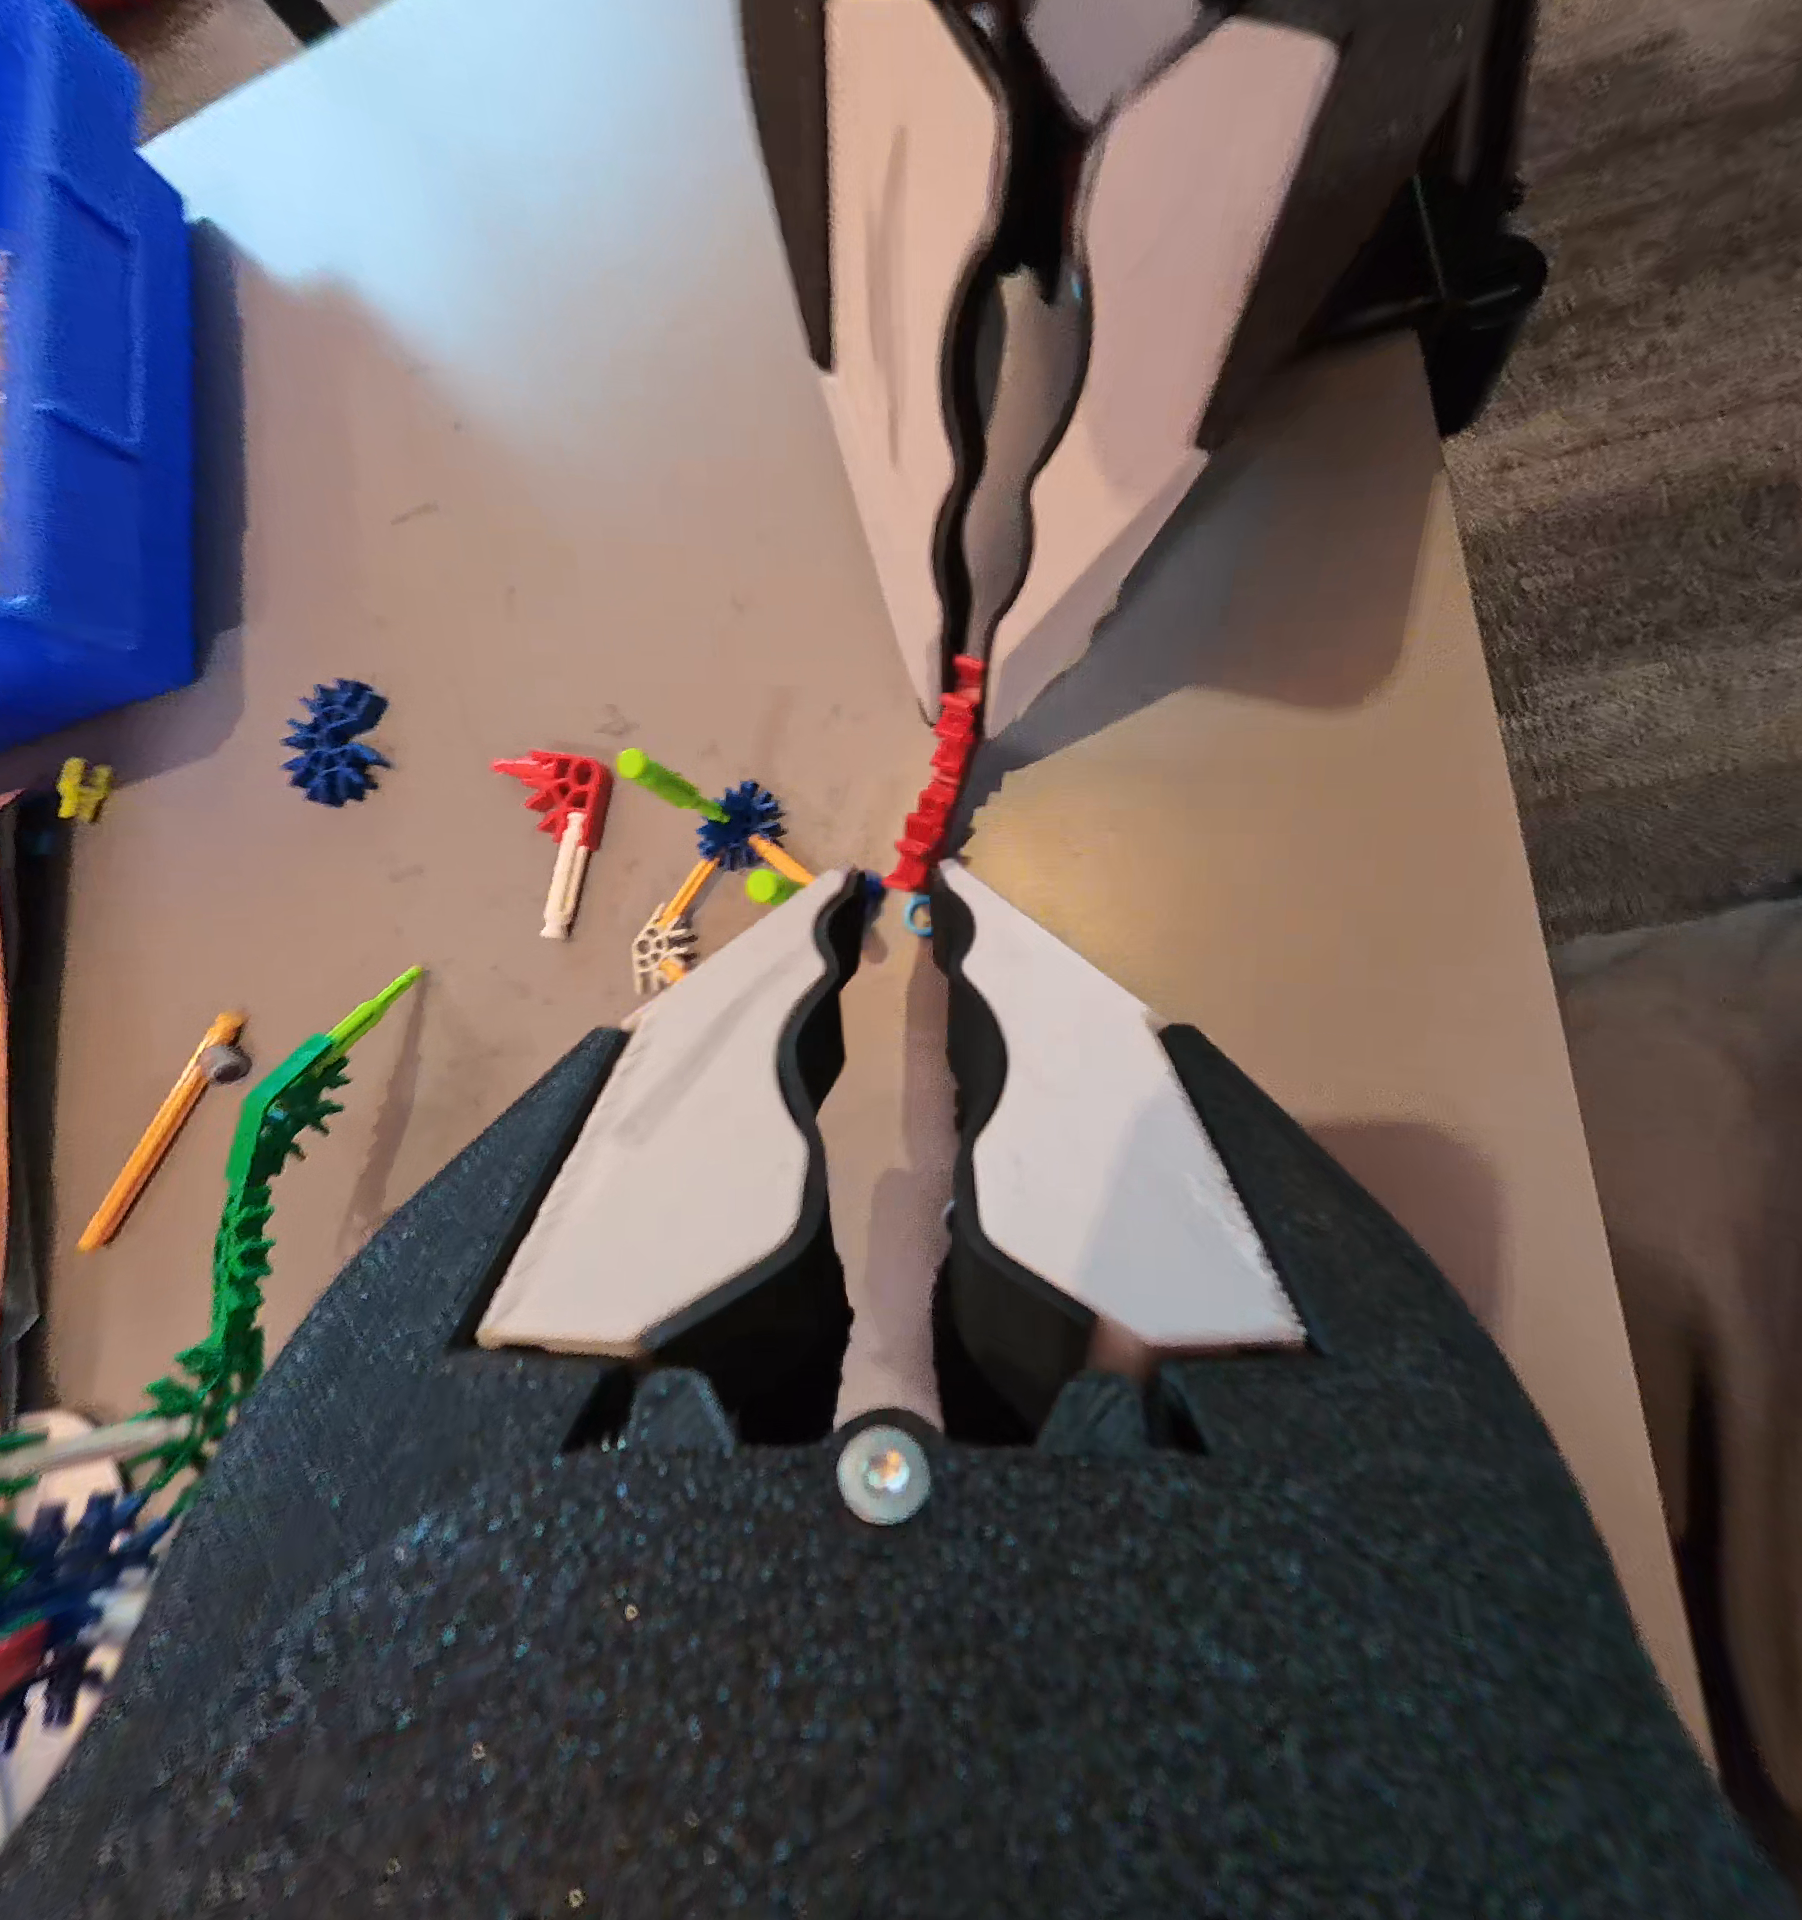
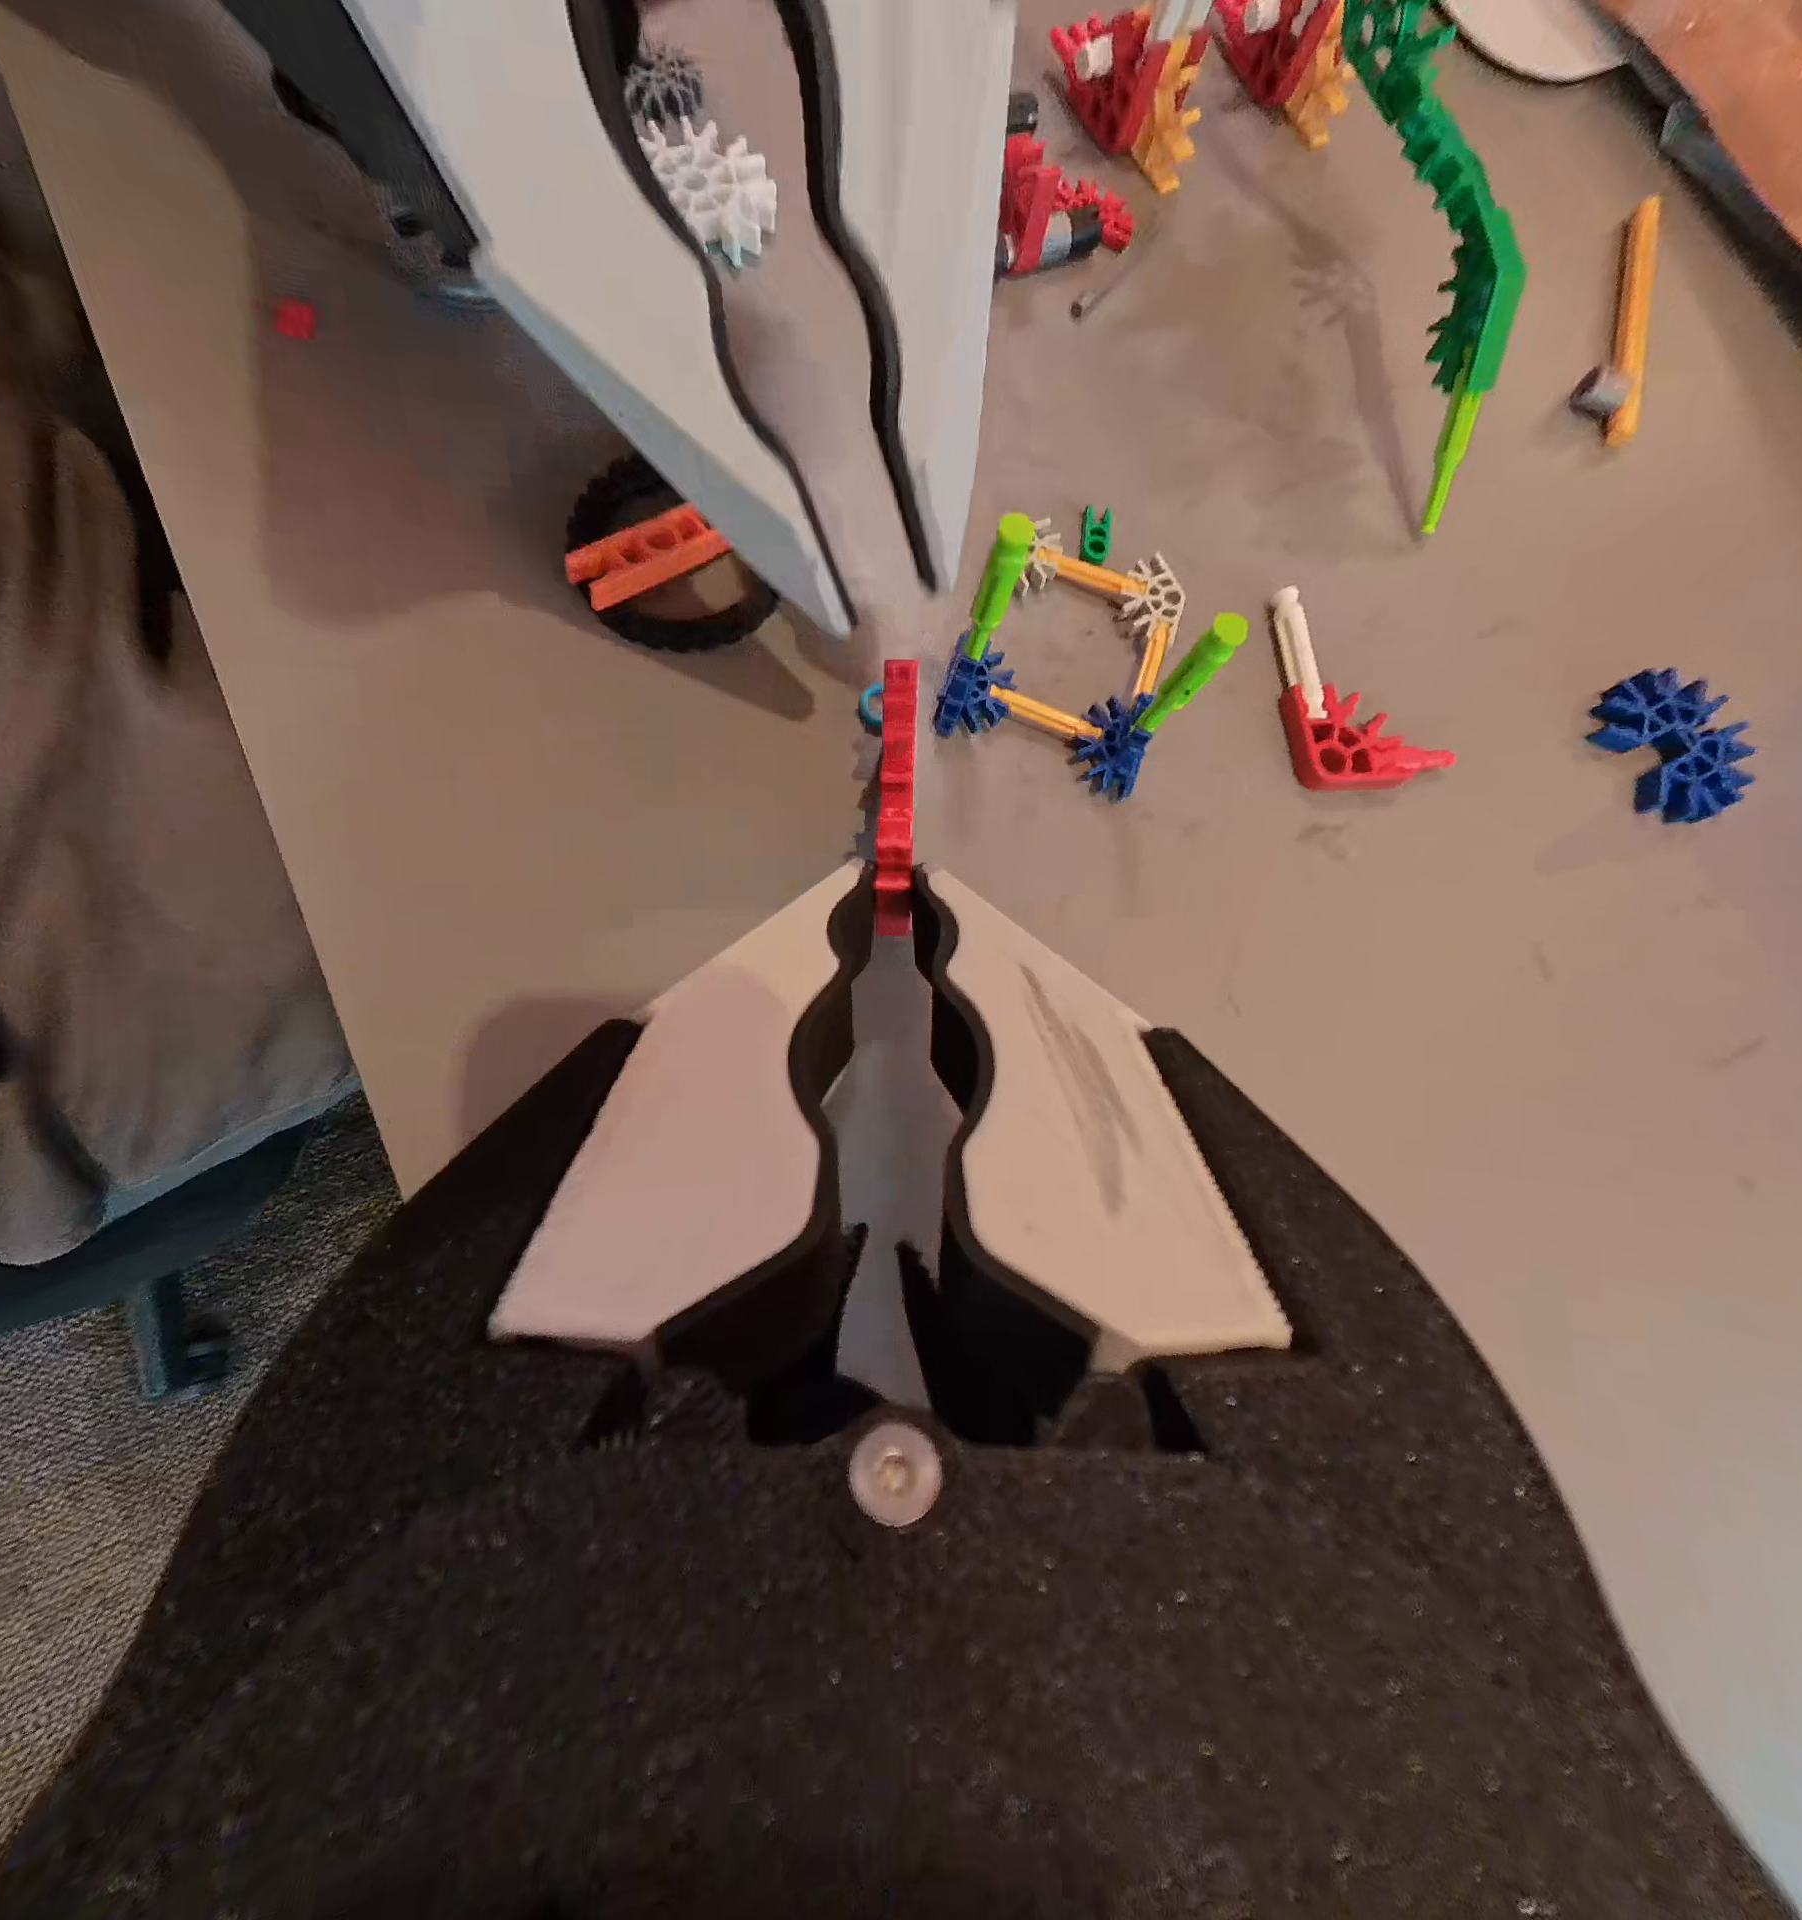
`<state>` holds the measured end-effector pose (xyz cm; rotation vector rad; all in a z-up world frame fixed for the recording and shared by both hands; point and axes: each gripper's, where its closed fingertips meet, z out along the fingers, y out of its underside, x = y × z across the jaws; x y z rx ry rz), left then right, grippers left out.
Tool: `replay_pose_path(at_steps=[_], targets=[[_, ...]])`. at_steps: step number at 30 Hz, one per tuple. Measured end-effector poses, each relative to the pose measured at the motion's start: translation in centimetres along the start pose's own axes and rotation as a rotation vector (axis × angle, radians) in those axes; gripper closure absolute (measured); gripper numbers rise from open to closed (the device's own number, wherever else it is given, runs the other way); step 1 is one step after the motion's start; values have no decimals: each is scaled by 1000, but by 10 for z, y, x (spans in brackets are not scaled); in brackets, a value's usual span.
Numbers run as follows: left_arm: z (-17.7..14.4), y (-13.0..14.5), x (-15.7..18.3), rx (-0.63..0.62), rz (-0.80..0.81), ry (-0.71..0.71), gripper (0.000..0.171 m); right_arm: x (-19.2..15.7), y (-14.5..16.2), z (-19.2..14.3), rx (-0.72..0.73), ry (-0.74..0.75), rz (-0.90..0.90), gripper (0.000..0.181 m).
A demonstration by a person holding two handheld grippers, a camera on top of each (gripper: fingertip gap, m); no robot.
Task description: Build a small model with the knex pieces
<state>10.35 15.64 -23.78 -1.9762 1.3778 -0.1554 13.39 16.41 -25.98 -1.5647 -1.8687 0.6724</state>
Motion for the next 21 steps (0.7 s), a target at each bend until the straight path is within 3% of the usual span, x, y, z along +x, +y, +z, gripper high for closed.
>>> replay_pose_path(at_steps=[4, 12, 21], targets=[[-8, 1, -12, 37, -58, -59, 156, 1, 3, 3, -20, -42, 49, 176], [10, 8, -19, 15, -102, -79, 152, 0, 5, 5, -46, -91, 87, 174], [16, 3, -20, 49, -99, -68, 167, 5, 1, -3, -9, -80, 102, 158]])
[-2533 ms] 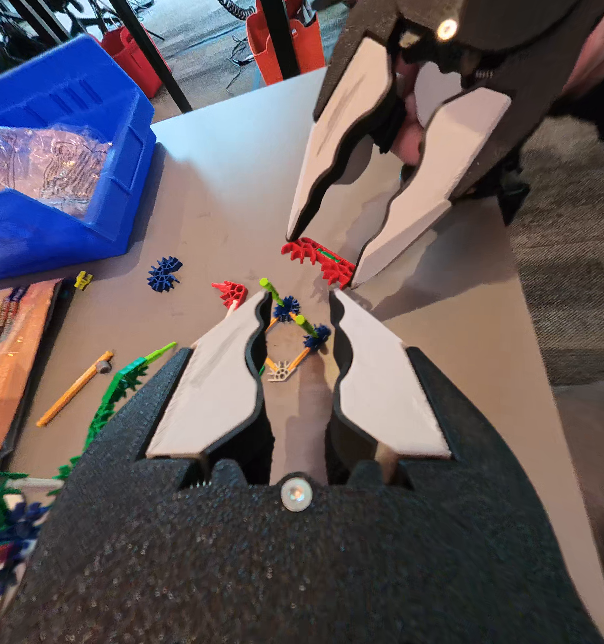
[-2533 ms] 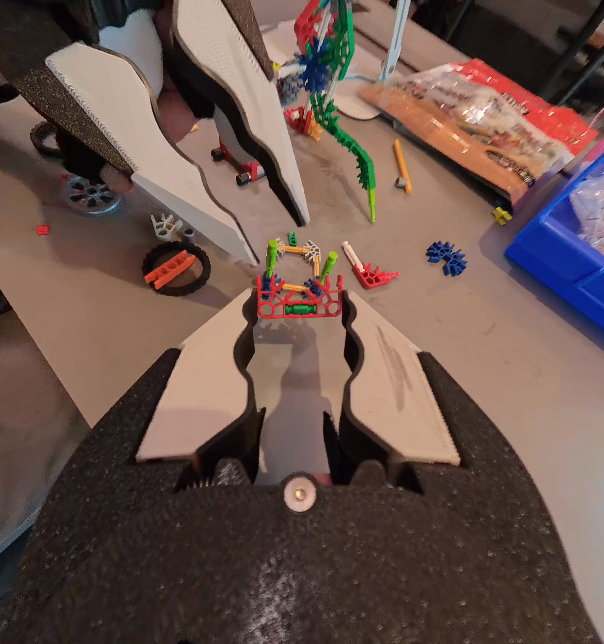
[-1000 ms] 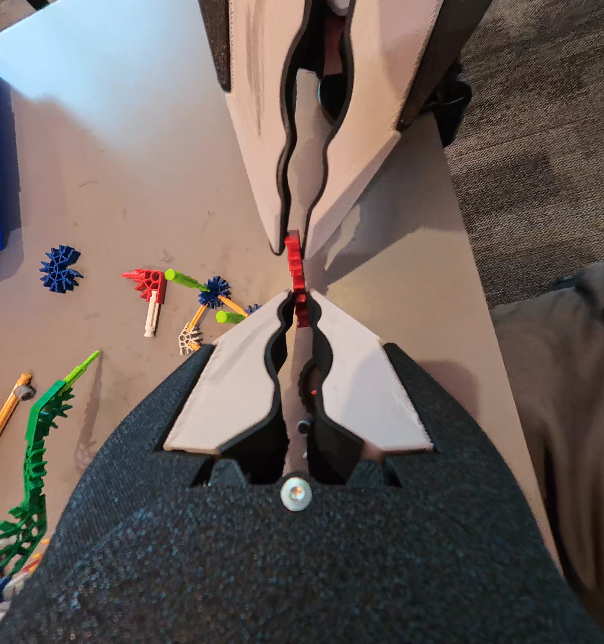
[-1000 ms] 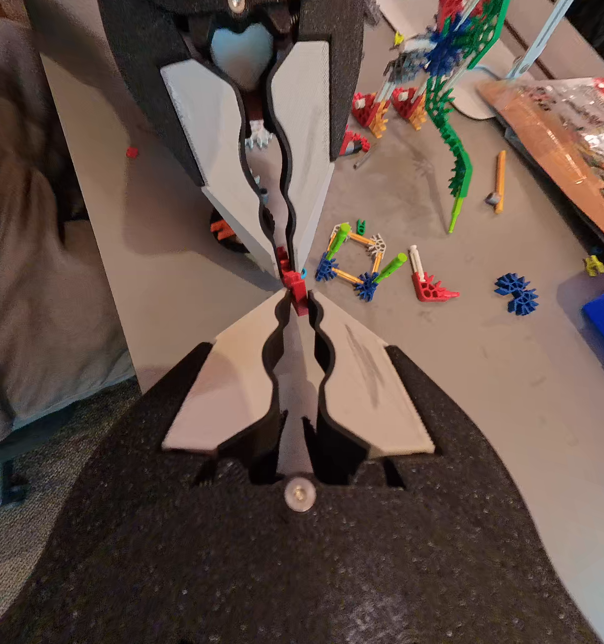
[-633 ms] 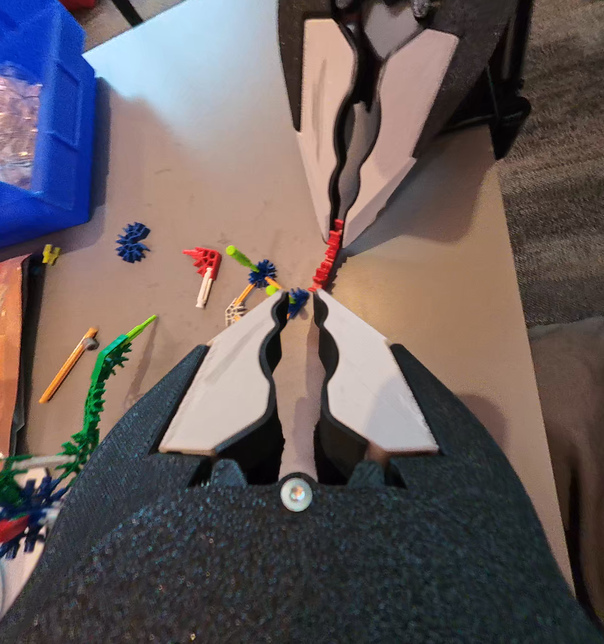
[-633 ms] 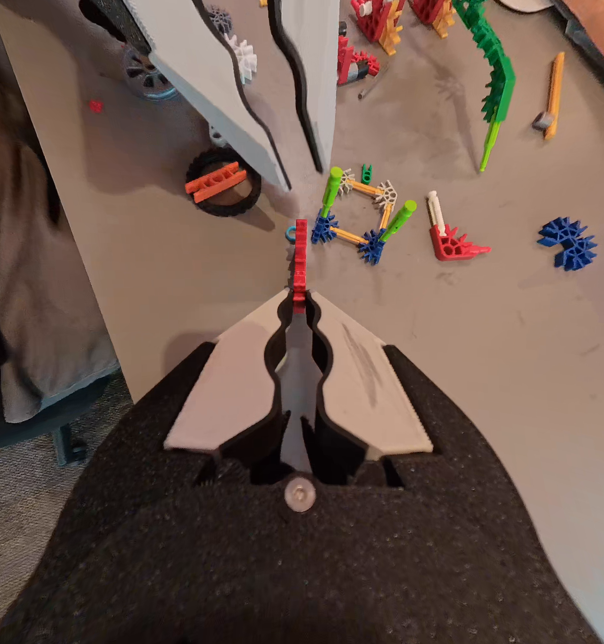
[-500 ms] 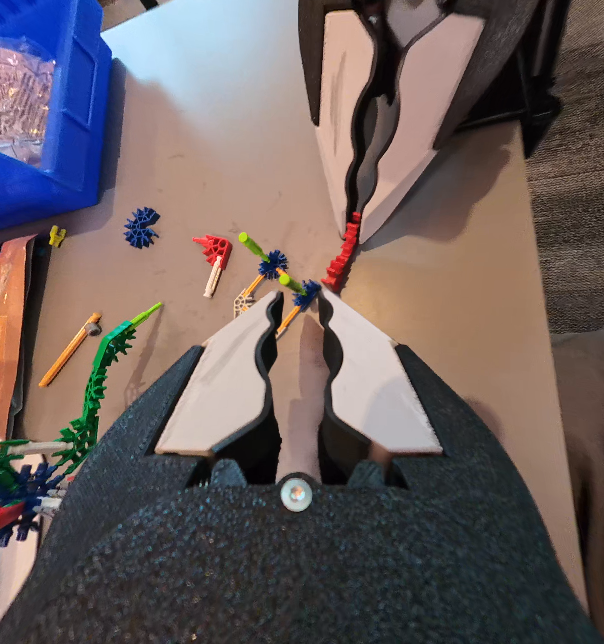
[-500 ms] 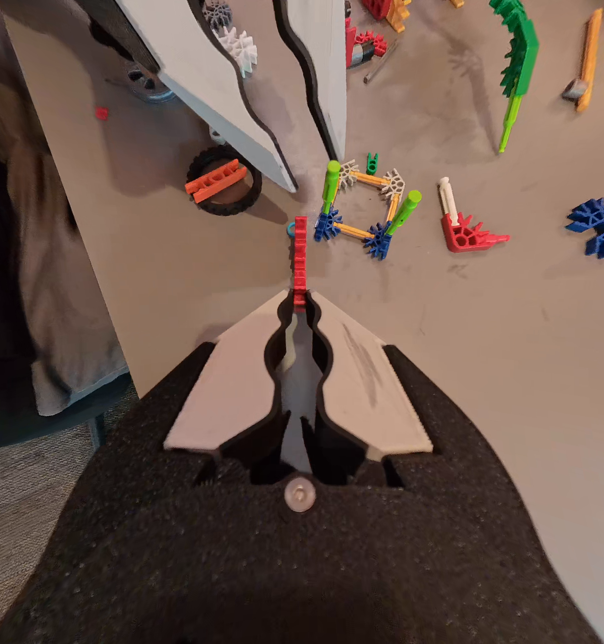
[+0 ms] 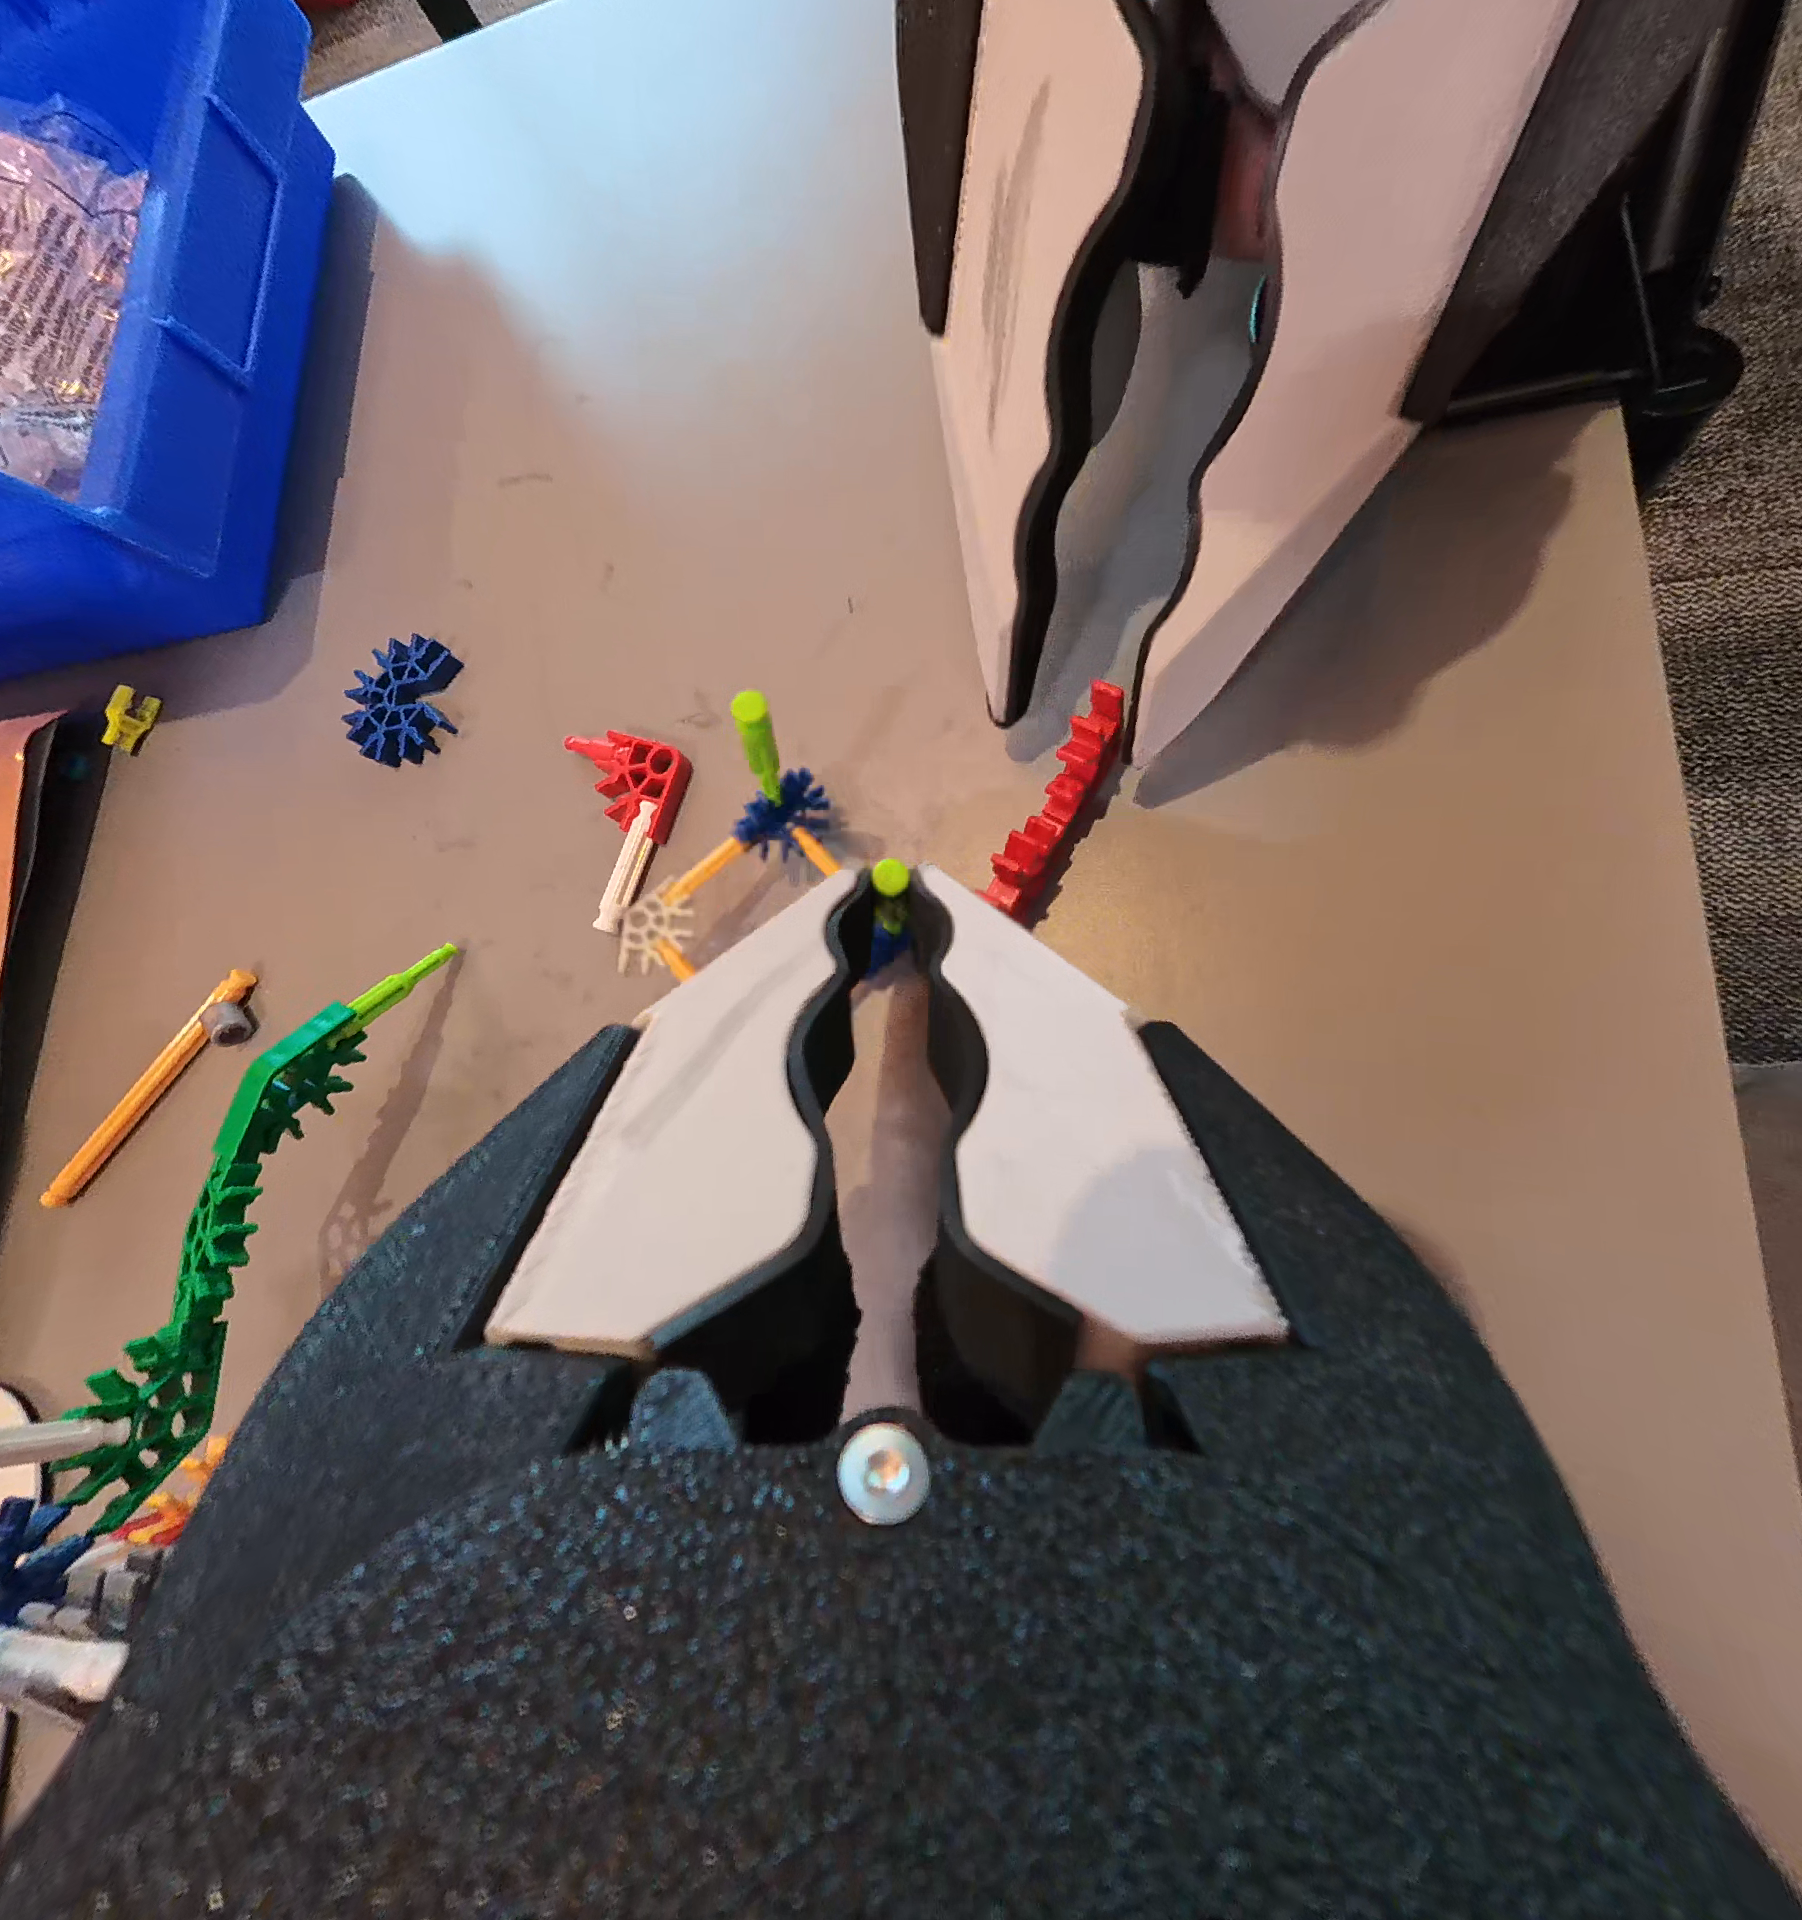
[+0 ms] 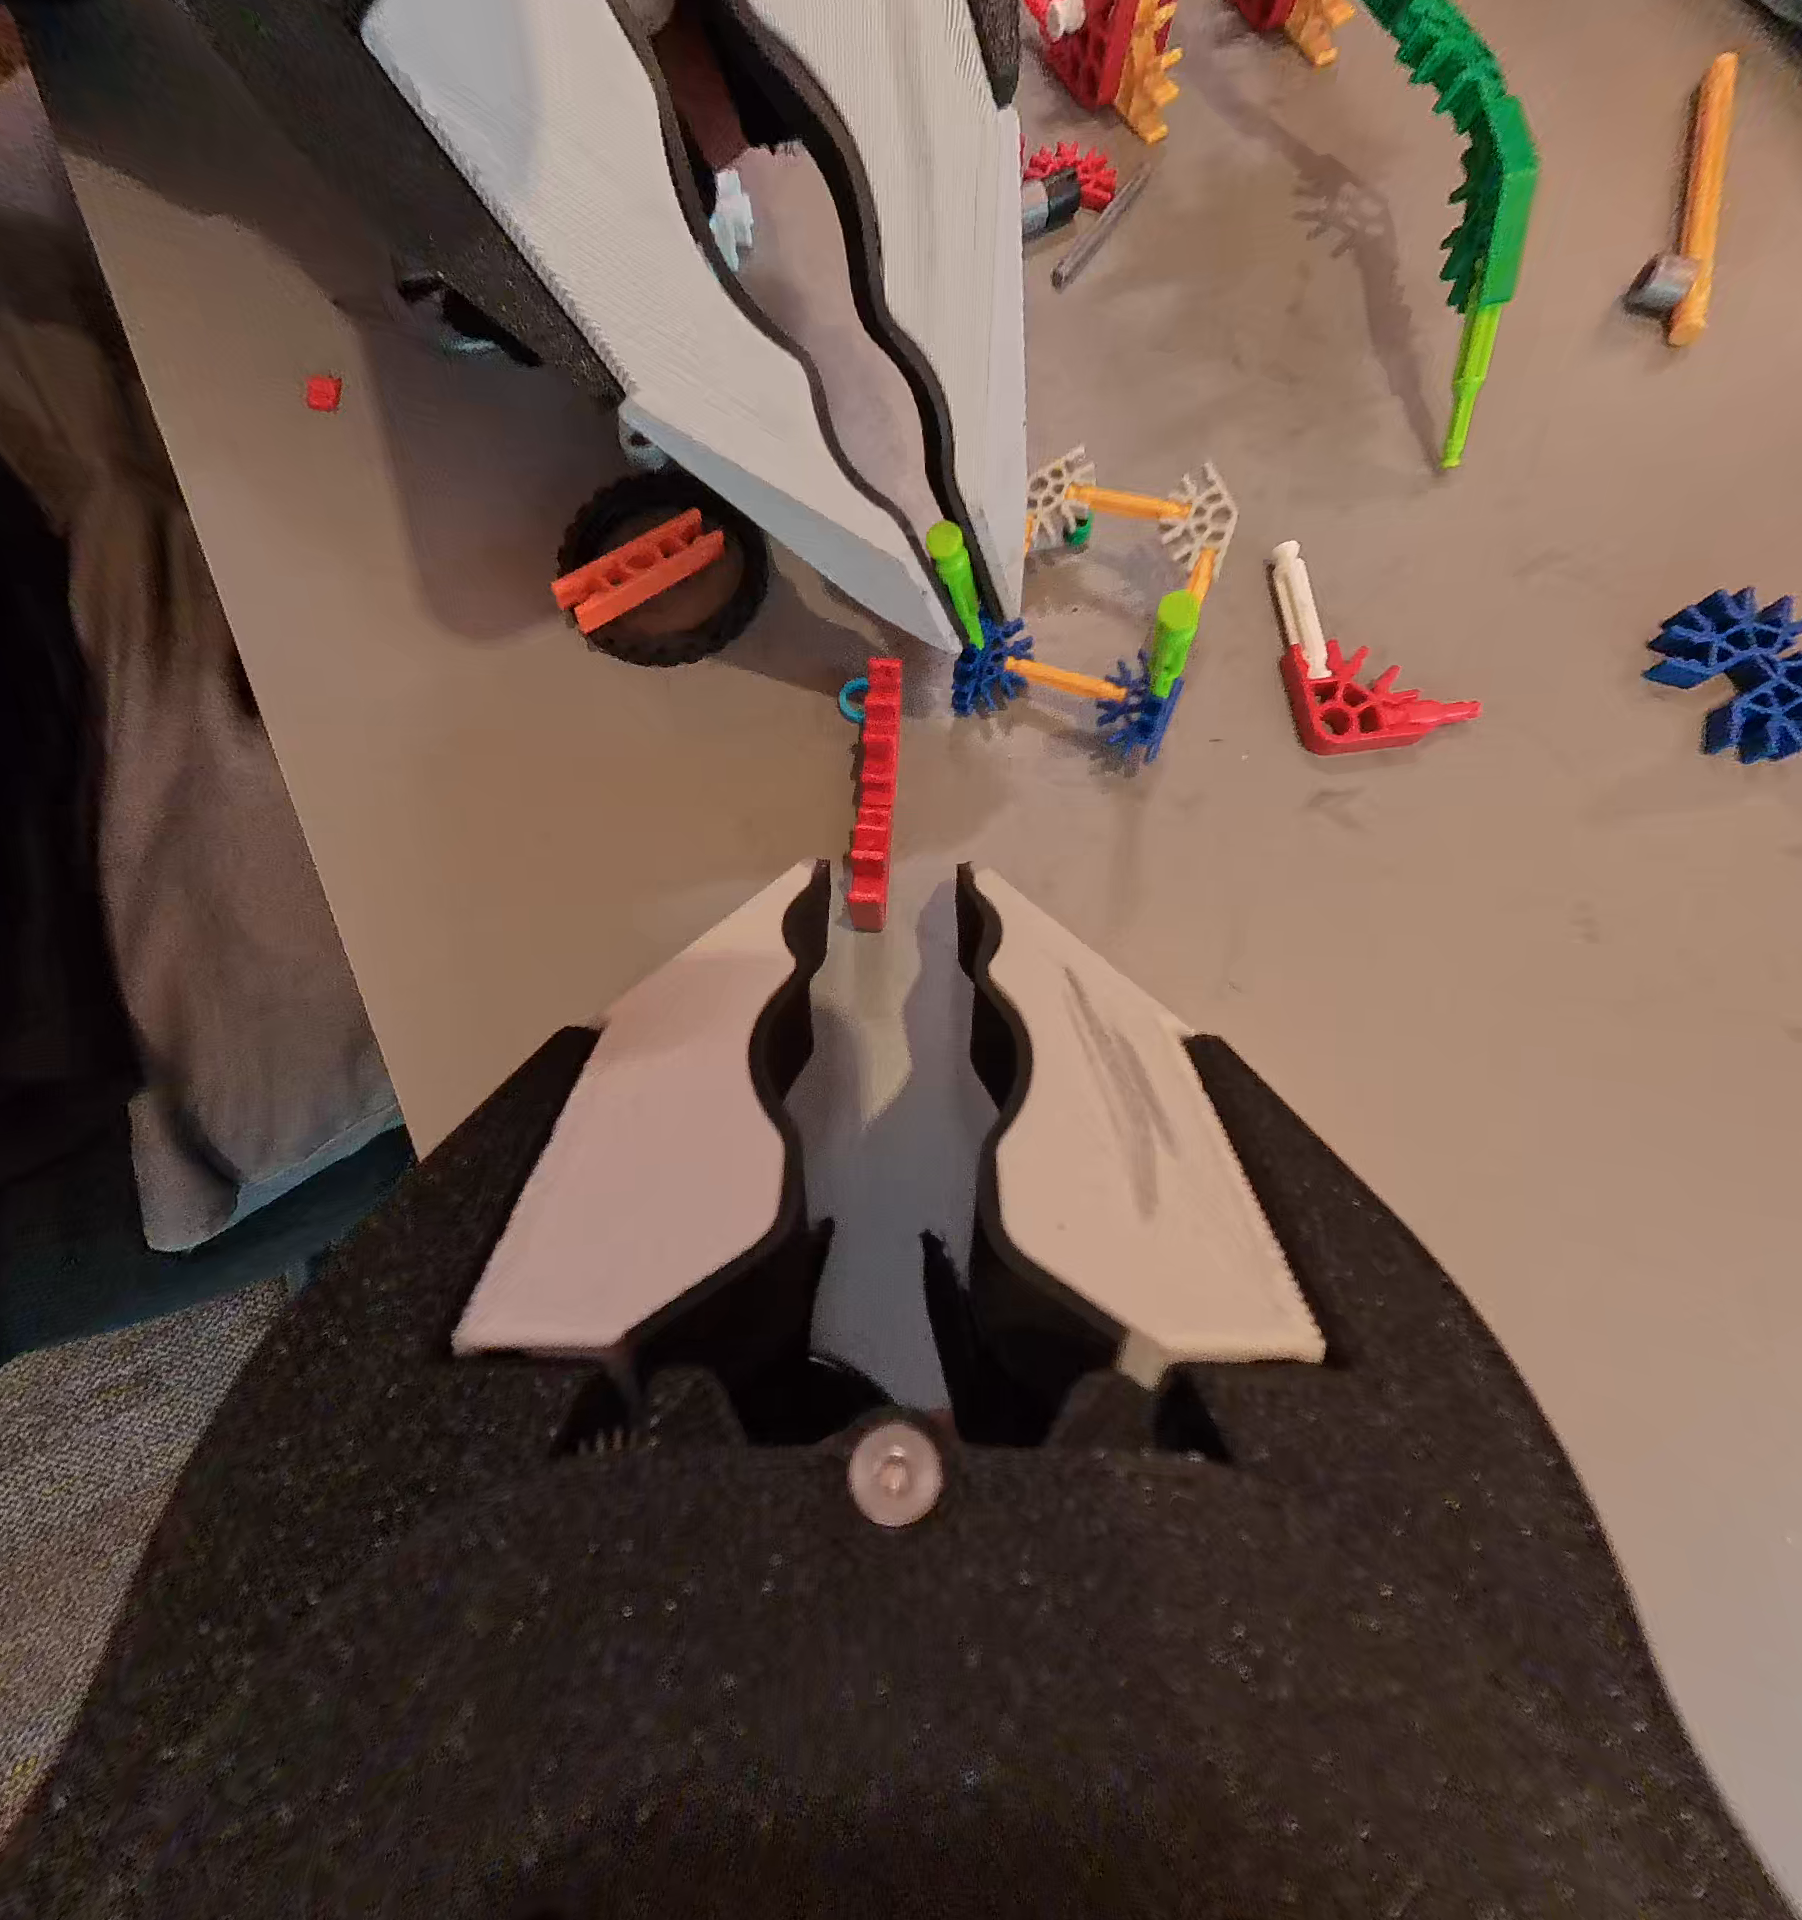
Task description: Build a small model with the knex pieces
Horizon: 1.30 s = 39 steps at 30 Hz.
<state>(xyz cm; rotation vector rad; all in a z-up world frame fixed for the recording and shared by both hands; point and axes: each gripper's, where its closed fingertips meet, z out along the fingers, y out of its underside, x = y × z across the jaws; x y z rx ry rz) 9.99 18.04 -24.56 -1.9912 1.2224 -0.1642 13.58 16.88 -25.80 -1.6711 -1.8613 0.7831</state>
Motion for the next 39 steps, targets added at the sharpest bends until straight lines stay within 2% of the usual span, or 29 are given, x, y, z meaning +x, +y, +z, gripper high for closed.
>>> replay_pose_path(at_steps=[4, 6, 11, 14, 18, 30, 39], targets=[[-1, -1, -5, 0, 56, -14, 168, 15, -14, -13, 66, 62, 21, 155], [-2, -4, -5, 8, 120, -16, 168, 30, -22, -19, 91, 144, 15, 155], [-6, -5, -6, -3, 335, -28, 168, 44, -39, -24, 137, 274, -125, 155], [-6, -8, -3, 10, 414, -6, 168, 37, -47, -21, 166, 256, -185, 158], [-3, -6, -3, -9, 436, 0, 168, 36, -48, -18, 153, 243, -223, 176], [1, -1, 4, -59, 577, -51, 168, 24, -30, -15, 102, 235, -213, 177], [0, -1, 8, -52, 602, -50, 167, 20, -25, -12, 101, 220, -185, 177]])
